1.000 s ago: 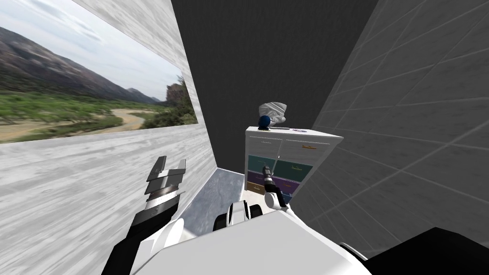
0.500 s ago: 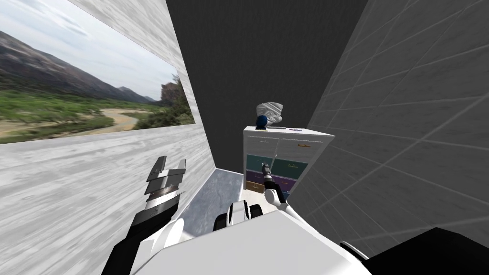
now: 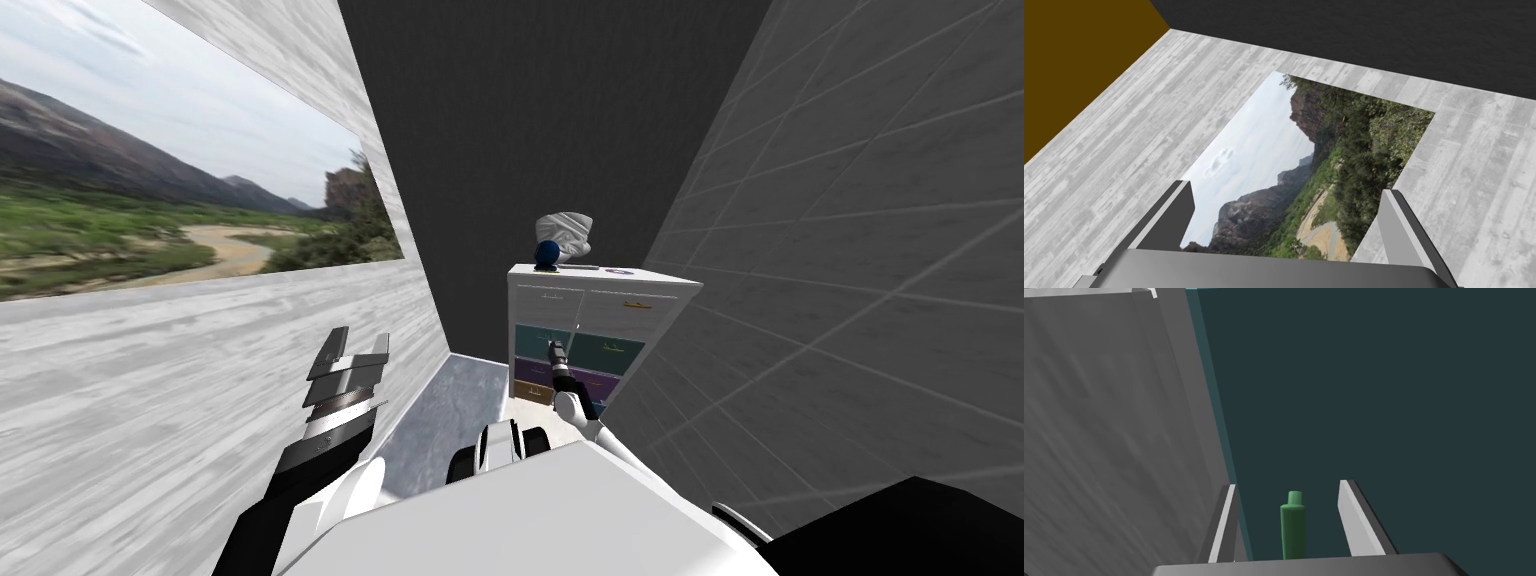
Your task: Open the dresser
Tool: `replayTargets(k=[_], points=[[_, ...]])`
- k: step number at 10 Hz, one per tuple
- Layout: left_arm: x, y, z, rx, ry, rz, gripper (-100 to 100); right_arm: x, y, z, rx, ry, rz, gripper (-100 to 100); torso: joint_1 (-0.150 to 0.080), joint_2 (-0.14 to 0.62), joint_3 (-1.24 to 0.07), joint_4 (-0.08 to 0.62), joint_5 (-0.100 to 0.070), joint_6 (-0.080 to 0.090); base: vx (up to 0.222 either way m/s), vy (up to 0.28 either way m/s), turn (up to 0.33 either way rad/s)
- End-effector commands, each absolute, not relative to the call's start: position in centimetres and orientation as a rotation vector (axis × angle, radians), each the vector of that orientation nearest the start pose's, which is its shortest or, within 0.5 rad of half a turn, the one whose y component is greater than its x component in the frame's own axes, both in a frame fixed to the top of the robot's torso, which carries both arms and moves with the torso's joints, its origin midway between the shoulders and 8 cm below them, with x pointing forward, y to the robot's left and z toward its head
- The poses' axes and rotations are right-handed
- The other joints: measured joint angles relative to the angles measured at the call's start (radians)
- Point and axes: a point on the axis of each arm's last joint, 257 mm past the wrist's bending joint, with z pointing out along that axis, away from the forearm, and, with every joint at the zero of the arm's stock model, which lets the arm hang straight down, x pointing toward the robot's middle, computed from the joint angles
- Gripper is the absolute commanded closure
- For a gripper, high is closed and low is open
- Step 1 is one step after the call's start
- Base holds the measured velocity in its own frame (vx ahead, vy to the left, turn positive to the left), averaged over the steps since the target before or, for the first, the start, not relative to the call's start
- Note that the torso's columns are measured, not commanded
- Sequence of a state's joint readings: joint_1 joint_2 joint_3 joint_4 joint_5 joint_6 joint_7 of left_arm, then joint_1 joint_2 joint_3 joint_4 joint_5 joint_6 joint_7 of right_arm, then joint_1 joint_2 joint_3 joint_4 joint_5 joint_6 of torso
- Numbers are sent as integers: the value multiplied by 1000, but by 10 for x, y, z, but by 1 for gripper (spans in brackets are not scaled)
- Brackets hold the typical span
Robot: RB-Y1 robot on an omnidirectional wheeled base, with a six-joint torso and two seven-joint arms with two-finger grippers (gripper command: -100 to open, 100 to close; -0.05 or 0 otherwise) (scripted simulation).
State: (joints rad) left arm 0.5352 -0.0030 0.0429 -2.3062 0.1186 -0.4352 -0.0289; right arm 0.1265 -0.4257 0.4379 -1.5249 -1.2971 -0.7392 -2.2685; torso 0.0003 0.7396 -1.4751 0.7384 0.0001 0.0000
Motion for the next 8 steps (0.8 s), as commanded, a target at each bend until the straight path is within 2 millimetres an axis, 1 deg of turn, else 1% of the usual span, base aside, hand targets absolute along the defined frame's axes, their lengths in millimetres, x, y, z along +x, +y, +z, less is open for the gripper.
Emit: replayTargets(k=[1,4,5,6,8], points=[[341,312,13,-772,589,-1280,0,464,-307,-251,-994,1265,-1431,100,2,6,4,1,0,0,-167,67,-35],[341,312,13,-772,589,-1280,0,464,-303,-247,-997,1254,-1423,100,1,3,1,3,2,1,-173,72,-38],[341,312,13,-772,589,-1280,0,463,-303,-252,-1005,1263,-1419,100,1,2,1,4,2,1,-83,33,-7],[341,312,13,-772,589,-1280,0,461,-300,-253,-1010,1261,-1414,100,-1,-2,-1,3,2,1,-110,48,-29],[341,312,13,-771,589,-1280,0,461,-298,-249,-1007,1252,-1413,100,0,4,2,2,1,1,-192,61,-29]])
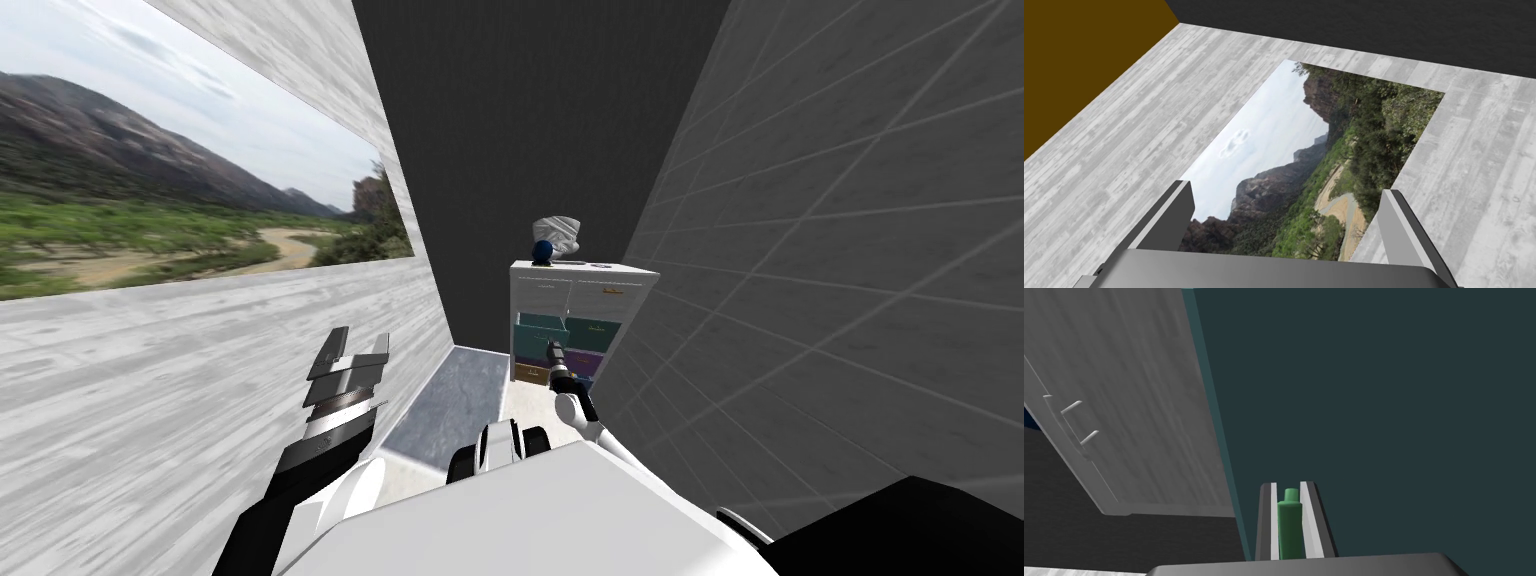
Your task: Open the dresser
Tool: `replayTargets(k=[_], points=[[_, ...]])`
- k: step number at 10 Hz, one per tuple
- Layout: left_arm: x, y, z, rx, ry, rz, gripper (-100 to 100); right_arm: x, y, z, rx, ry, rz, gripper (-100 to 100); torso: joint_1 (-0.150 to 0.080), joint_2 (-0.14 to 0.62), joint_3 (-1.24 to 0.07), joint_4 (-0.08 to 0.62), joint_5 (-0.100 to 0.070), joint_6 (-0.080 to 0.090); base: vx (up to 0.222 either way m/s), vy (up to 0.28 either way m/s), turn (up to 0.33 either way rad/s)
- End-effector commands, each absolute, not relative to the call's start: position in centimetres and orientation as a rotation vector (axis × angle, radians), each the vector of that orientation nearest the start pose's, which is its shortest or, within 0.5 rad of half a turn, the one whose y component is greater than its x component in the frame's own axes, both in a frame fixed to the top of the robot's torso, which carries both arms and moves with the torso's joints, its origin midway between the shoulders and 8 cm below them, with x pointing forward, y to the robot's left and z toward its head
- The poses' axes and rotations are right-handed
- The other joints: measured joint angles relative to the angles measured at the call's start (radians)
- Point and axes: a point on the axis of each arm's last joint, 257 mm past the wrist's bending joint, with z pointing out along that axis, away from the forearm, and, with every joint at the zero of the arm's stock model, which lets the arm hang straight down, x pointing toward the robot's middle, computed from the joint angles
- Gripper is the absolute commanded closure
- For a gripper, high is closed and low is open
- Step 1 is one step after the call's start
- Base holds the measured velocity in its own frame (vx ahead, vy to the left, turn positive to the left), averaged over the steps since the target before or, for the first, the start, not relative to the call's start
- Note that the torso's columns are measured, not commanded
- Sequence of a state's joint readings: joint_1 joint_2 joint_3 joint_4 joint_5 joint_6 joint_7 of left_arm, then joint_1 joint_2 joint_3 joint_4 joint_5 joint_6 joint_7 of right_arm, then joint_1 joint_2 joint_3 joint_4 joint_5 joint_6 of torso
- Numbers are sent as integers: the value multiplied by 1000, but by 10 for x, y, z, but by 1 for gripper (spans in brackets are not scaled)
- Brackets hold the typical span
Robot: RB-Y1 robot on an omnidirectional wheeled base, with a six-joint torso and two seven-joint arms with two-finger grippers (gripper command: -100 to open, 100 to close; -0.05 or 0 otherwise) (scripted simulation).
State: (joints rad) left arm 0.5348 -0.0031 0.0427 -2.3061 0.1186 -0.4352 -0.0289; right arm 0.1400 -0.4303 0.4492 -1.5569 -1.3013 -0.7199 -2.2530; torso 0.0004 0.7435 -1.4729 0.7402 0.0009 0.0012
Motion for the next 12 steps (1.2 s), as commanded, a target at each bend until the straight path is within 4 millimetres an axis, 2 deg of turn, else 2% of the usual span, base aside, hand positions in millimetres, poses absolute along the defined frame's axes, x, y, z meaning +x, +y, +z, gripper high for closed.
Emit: replayTargets(k=[1,9,10,11,12], points=[[341,312,13,-772,589,-1280,0,470,-299,-242,-1020,1251,-1398,-100,1,1,1,1,0,0,-102,65,-108],[341,312,13,-772,589,-1280,0,505,-299,-197,-1054,1196,-1341,-100,1,-3,-1,0,0,-1,-7,45,-96],[341,312,13,-772,589,-1280,0,502,-301,-205,-1057,1213,-1341,-100,2,-1,-1,3,2,-1,-6,19,-23],[341,312,13,-772,589,-1280,0,502,-301,-206,-1064,1213,-1339,0,2,-1,0,2,1,-2,0,0,0],[341,312,13,-772,589,-1280,0,501,-301,-208,-1067,1216,-1339,0,1,-2,-1,1,1,-2,0,0,0]])
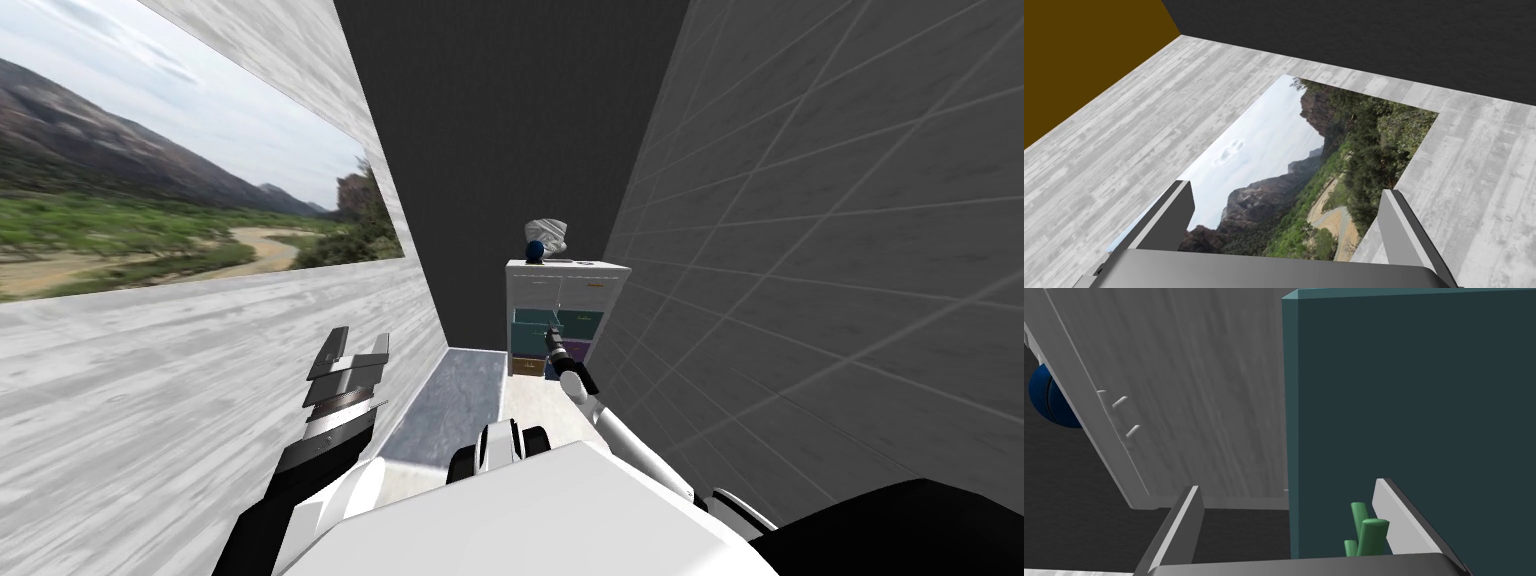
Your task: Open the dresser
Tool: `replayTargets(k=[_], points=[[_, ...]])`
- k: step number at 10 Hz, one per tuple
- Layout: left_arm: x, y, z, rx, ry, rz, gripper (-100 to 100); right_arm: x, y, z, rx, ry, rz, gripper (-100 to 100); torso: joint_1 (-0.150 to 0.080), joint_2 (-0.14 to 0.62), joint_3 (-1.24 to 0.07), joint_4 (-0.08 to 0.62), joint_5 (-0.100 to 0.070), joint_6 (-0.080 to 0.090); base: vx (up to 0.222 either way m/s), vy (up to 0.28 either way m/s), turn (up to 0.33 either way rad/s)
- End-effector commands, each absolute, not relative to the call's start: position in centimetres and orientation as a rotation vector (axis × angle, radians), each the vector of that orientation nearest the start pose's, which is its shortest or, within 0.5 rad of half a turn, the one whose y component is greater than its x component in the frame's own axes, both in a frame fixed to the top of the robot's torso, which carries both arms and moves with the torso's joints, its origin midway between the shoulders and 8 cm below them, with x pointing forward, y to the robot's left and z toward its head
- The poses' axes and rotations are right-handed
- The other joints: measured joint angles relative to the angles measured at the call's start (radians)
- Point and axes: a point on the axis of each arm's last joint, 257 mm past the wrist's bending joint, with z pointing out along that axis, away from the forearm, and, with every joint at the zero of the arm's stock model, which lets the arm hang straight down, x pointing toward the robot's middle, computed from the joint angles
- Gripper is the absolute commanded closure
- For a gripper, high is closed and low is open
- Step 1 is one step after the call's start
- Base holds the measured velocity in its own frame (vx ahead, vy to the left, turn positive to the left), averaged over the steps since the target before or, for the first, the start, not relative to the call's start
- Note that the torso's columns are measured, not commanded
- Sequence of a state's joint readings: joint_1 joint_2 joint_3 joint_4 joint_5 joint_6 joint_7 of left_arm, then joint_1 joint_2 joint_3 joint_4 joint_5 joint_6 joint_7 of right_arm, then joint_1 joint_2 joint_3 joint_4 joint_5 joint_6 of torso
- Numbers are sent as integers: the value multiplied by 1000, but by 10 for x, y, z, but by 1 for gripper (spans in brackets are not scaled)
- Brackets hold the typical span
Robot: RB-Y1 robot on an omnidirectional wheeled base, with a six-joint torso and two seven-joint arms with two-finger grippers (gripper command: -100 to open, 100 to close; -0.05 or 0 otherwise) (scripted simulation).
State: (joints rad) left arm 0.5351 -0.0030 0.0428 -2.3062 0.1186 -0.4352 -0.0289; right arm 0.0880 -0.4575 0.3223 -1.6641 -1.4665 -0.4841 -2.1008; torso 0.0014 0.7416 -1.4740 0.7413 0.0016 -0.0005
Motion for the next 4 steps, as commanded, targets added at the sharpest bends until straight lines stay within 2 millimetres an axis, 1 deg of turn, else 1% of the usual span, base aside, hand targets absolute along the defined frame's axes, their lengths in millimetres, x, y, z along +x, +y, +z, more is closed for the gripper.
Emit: replayTargets(k=[1,4], points=[[341,312,13,-772,589,-1280,0,501,-301,-210,-1069,1218,-1337,0,0,-1,-1,-1,0,0,0,0,0],[341,312,13,-772,589,-1280,0,500,-301,-212,-1073,1221,-1336,0,-1,-3,-2,-2,-1,1,0,0,0]])
